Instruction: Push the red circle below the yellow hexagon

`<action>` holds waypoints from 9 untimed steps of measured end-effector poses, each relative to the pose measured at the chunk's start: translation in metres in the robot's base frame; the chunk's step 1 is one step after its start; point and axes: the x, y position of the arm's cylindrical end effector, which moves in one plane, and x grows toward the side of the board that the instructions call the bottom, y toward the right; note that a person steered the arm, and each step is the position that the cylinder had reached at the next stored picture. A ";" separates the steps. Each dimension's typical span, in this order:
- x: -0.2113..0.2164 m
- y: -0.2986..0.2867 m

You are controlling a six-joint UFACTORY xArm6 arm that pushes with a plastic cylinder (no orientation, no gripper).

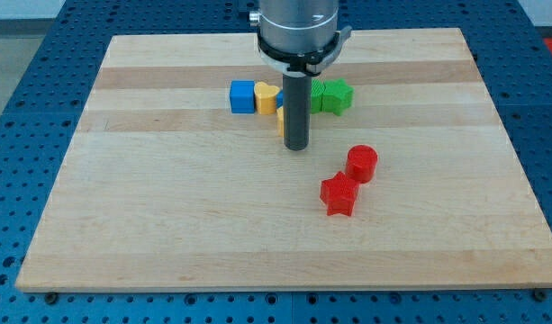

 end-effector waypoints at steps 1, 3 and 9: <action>-0.004 0.000; -0.007 0.000; -0.003 0.106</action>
